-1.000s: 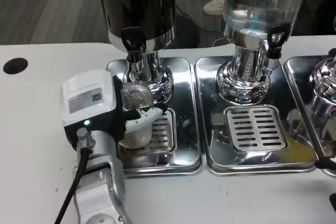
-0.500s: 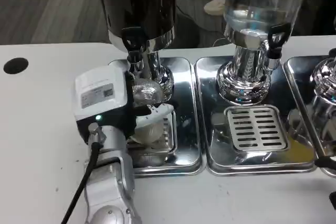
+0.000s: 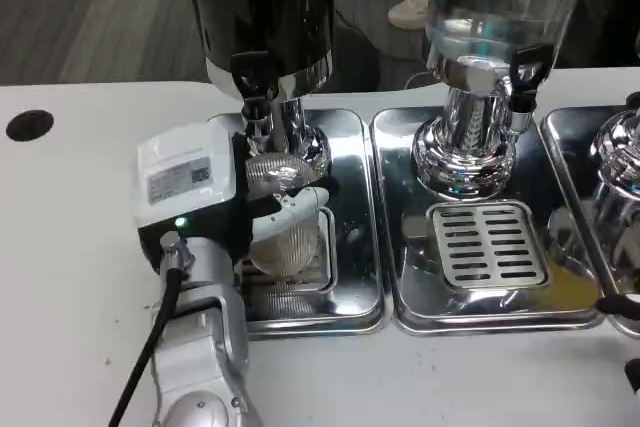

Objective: Grasp the cup under the faucet to collect the drink, then remove the cup.

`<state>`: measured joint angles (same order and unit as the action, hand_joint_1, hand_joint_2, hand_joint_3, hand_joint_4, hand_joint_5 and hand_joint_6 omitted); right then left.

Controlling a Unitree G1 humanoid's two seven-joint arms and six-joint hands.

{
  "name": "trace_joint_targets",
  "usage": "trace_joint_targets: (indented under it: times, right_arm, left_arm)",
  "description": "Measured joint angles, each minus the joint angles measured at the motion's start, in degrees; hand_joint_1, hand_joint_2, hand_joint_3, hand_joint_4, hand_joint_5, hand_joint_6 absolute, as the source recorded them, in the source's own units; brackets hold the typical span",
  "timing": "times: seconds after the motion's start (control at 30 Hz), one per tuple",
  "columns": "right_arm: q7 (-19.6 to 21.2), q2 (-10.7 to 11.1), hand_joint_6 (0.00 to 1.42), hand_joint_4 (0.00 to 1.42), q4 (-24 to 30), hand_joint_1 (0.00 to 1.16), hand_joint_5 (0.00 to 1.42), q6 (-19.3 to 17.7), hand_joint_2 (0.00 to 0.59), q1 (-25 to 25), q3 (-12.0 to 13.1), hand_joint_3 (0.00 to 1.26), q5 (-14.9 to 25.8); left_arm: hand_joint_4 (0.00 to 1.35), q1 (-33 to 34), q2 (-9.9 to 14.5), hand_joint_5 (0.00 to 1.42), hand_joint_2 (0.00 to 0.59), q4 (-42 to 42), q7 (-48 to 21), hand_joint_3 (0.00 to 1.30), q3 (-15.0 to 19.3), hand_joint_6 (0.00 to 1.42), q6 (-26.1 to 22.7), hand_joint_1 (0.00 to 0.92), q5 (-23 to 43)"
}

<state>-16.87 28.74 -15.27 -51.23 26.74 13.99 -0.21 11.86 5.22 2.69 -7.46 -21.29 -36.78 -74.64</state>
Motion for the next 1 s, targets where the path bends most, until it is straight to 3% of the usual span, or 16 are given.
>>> trace_joint_targets:
  times: [0.33, 0.5, 0.7, 0.87, 1.0]
  right_arm:
    - [0.0, -0.2, 0.12, 0.21, 0.0, 0.51, 0.19, 0.0, 0.400, -0.2, -0.5, 0.32, 0.0]
    - [0.0, -0.4, 0.12, 0.21, -0.1, 0.51, 0.19, 0.0, 0.400, 0.0, -0.7, 0.32, 0.0]
    - [0.0, -1.1, 0.12, 0.21, 0.1, 0.52, 0.19, 0.2, 0.400, -0.2, -1.0, 0.31, -0.1]
    - [0.0, -1.1, 0.12, 0.21, 0.4, 0.52, 0.19, 0.8, 0.400, -0.6, -1.3, 0.31, -0.5]
    - [0.0, -1.2, 0.12, 0.21, 0.7, 0.52, 0.19, 0.9, 0.400, -0.7, -1.3, 0.31, -0.5]
  left_arm:
    - [0.43, -1.6, 1.7, 0.73, 0.029, 7.6, -3.1, 0.34, 0.0, 0.95, -0.2, 0.051, 0.0]
    - [0.44, -6.6, 3.3, 0.73, 0.033, 15.8, -4.9, 0.37, 0.5, 0.95, 0.5, 0.050, -0.1]
    - [0.50, -12.4, 4.3, 0.77, 0.042, 27.2, -6.2, 0.49, 2.9, 0.95, 2.8, 0.067, -0.3]
    - [0.53, -16.6, 3.7, 0.79, 0.050, 34.3, -6.1, 0.51, 5.5, 0.97, 5.7, 0.074, 0.5]
    - [0.35, -18.5, 2.8, 0.78, 0.057, 37.5, -5.5, 0.39, 7.4, 0.98, 8.1, 0.091, 3.2]
